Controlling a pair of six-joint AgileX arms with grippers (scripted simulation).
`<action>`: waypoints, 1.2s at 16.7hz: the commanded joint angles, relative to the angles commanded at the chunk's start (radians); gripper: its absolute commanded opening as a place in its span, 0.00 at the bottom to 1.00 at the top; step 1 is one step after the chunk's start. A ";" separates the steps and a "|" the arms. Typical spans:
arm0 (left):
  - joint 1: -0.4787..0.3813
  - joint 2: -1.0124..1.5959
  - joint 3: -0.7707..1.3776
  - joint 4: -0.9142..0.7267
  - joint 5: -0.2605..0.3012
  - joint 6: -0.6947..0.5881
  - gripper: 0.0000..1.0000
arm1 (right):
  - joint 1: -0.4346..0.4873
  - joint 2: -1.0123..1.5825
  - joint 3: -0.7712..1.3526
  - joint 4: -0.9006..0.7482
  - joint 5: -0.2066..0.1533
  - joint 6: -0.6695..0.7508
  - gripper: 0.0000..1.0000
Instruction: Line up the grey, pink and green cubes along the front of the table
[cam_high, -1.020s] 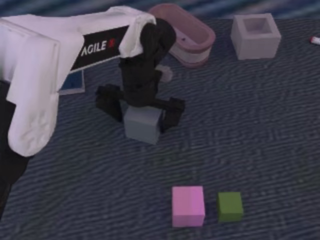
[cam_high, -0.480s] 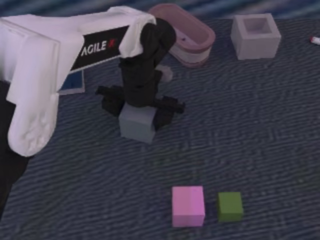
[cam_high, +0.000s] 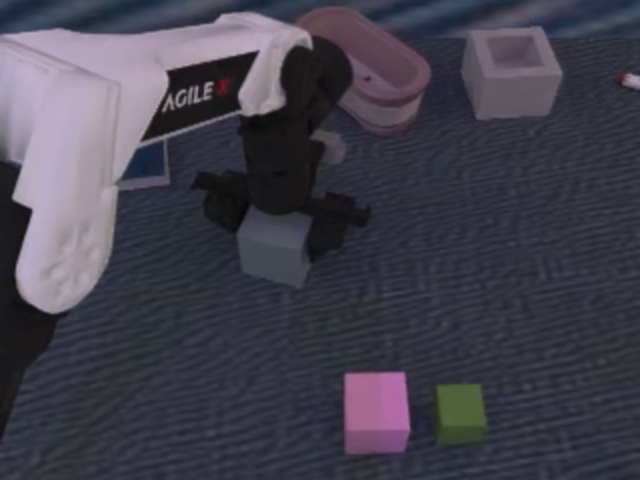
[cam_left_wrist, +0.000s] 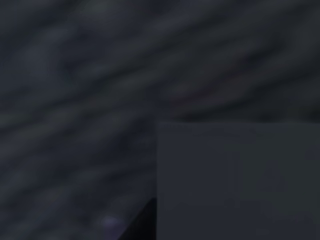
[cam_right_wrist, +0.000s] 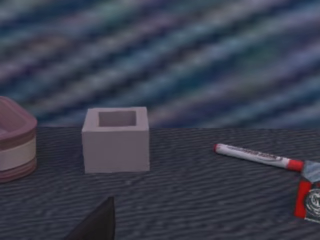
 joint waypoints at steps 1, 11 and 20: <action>0.000 0.000 0.000 0.000 0.000 0.000 0.00 | 0.000 0.000 0.000 0.000 0.000 0.000 1.00; 0.009 -0.025 0.092 -0.108 -0.003 0.001 0.00 | 0.000 0.000 0.000 0.000 0.000 0.000 1.00; 0.015 -0.048 0.200 -0.245 -0.002 0.002 0.00 | 0.000 0.000 0.000 0.000 0.000 0.000 1.00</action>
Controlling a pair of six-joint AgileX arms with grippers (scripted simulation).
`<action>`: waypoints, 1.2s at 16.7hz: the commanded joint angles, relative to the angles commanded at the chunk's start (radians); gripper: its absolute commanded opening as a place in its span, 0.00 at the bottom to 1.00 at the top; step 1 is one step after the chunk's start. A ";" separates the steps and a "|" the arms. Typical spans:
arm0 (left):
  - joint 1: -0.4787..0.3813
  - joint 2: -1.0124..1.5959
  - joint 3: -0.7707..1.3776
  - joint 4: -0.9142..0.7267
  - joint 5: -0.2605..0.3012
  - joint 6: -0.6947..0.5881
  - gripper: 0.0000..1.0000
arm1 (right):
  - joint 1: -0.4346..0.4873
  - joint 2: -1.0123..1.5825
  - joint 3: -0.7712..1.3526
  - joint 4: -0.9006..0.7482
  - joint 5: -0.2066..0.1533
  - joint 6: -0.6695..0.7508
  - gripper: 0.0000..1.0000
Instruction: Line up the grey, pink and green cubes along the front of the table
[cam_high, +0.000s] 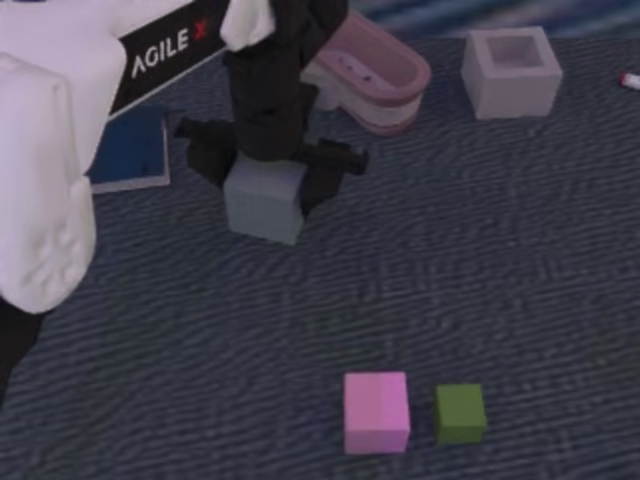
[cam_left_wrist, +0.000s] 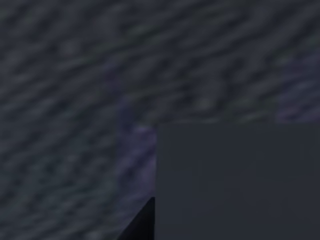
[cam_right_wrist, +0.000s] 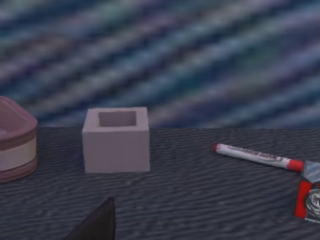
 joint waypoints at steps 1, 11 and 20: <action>-0.001 -0.002 -0.002 0.001 0.000 -0.001 0.00 | 0.000 0.000 0.000 0.000 0.000 0.000 1.00; -0.111 -0.362 -0.486 0.124 -0.005 -0.284 0.00 | 0.000 0.000 0.000 0.000 0.000 0.000 1.00; -0.210 -0.667 -0.892 0.226 -0.008 -0.529 0.00 | 0.000 0.000 0.000 0.000 0.000 0.000 1.00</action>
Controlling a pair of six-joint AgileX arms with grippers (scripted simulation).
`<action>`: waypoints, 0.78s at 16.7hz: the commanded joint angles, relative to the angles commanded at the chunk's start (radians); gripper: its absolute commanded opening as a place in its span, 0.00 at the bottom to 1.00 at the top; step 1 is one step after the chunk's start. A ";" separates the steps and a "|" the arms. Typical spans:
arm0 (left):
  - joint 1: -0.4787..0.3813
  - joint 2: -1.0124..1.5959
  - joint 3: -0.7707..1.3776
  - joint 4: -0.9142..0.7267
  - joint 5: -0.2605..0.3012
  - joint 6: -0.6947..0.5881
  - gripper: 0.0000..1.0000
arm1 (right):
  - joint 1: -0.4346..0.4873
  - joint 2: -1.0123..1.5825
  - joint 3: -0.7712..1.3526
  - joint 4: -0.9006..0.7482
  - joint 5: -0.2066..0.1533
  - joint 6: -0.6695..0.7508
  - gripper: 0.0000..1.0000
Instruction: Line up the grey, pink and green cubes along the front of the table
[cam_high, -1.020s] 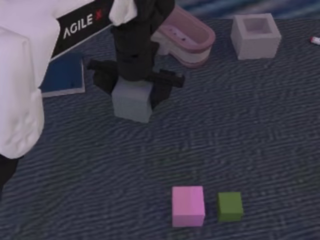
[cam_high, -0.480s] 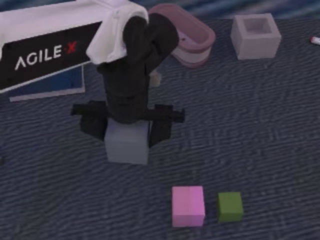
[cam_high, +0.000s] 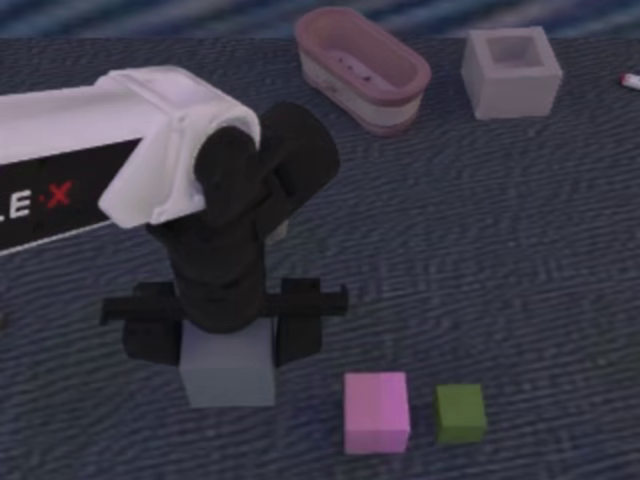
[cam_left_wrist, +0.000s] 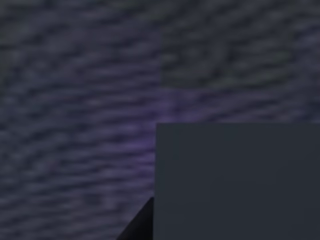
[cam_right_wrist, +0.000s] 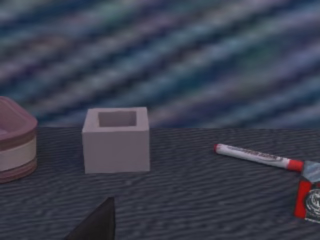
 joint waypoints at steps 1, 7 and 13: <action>0.000 0.000 0.000 0.000 0.000 0.000 0.00 | 0.000 0.000 0.000 0.000 0.000 0.000 1.00; 0.004 0.016 -0.027 0.038 -0.001 0.004 0.00 | 0.000 0.000 0.000 0.000 0.000 0.000 1.00; 0.000 0.084 -0.169 0.260 0.000 0.001 0.00 | 0.000 0.000 0.000 0.000 0.000 0.000 1.00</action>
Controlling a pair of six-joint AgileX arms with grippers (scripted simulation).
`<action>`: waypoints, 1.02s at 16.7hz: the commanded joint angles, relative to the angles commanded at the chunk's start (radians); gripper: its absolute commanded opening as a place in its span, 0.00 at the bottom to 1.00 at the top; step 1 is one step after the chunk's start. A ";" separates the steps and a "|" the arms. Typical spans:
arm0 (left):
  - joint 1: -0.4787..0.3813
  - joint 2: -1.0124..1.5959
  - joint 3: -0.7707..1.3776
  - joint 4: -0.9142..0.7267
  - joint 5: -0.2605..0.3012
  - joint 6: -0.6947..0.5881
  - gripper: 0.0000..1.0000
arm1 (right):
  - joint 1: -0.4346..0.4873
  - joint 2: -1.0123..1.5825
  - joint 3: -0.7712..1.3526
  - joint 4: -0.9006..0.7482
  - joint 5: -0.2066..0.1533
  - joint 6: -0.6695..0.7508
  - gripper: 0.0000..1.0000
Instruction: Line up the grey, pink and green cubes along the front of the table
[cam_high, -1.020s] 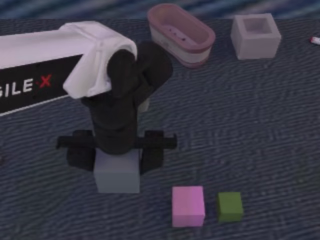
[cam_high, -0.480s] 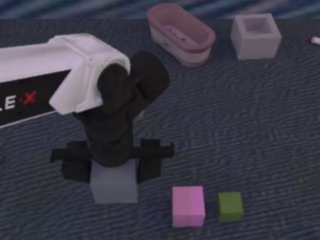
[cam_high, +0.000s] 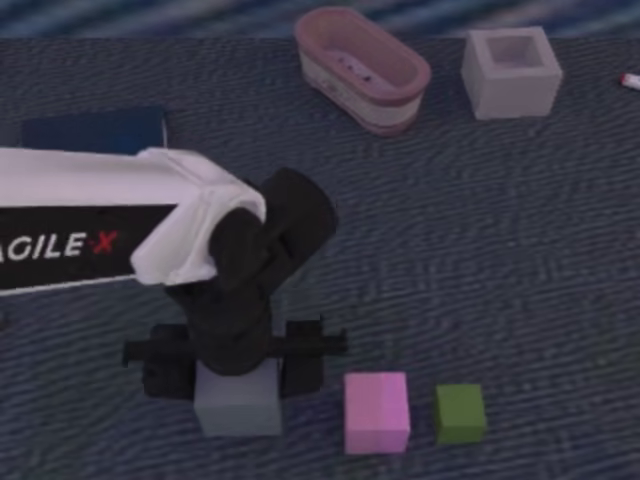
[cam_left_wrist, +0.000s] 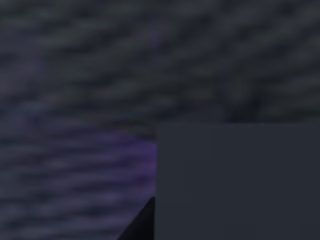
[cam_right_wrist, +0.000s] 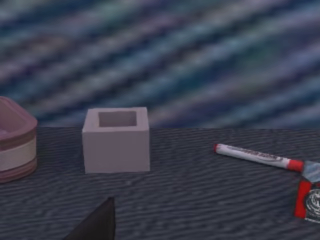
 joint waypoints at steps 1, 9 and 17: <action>-0.001 0.007 -0.013 0.015 0.000 0.000 0.00 | 0.000 0.000 0.000 0.000 0.000 0.000 1.00; -0.001 0.009 -0.016 0.019 0.000 0.000 0.30 | 0.000 0.000 0.000 0.000 0.000 0.000 1.00; -0.001 0.009 -0.016 0.019 0.000 0.000 0.90 | 0.000 0.000 0.000 0.000 0.000 0.000 1.00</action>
